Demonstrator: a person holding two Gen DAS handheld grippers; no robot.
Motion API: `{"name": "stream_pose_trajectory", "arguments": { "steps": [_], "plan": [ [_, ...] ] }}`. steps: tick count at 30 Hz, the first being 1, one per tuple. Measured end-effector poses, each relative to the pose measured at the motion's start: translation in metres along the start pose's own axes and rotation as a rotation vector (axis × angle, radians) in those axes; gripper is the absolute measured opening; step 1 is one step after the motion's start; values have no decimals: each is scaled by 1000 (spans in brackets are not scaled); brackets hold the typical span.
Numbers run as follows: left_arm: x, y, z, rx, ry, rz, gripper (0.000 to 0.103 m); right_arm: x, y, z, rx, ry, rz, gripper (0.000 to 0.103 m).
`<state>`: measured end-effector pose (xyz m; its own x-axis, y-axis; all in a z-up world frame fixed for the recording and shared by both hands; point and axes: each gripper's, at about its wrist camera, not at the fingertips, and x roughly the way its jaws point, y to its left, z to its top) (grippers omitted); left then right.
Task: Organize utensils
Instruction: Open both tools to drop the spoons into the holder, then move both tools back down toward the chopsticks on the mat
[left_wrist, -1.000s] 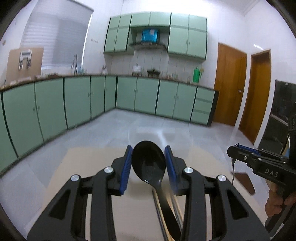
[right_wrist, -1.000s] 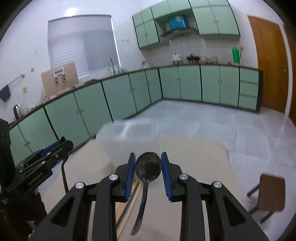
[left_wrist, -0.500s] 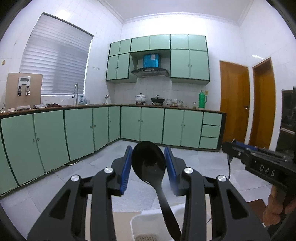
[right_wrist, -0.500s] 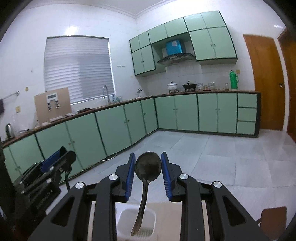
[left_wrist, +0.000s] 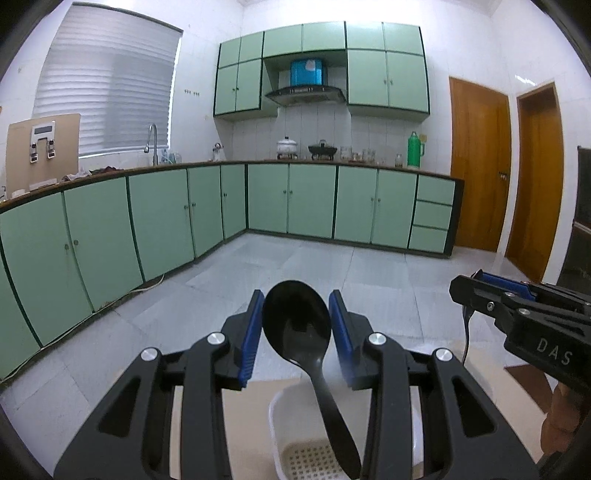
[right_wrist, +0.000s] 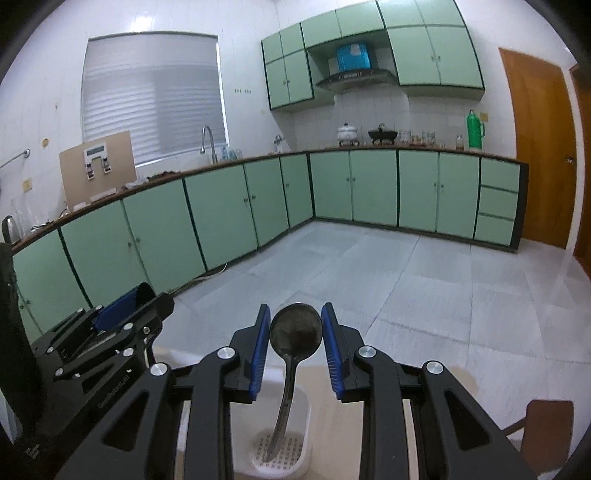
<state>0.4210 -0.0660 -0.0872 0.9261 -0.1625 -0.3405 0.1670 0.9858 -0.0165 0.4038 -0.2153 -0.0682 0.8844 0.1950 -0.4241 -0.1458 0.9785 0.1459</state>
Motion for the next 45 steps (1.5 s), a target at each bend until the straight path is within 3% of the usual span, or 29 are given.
{"name": "stream_pose_trajectory", "arguments": {
  "steps": [9,16,22,26,33,41,45],
  "plan": [
    [-19,10,-7,-8,19,-8,40,-7,-3,-10,10,31,13,30],
    [-65,14,-8,-19,34,-17,57,-46,-8,-22,51,43,18,53],
    [-120,15,-52,-10,159,-38,69,-98,-4,-84,86,141,20,69],
    [-149,17,-108,-10,319,-43,71,-126,4,-139,100,253,6,69],
    [-180,20,-171,-17,491,-30,71,-168,22,-206,100,370,-8,69],
    [-206,17,-195,9,532,4,71,-188,49,-232,80,394,5,67],
    [-215,15,-198,24,527,12,72,-194,64,-239,33,394,17,54]
  ]
}}
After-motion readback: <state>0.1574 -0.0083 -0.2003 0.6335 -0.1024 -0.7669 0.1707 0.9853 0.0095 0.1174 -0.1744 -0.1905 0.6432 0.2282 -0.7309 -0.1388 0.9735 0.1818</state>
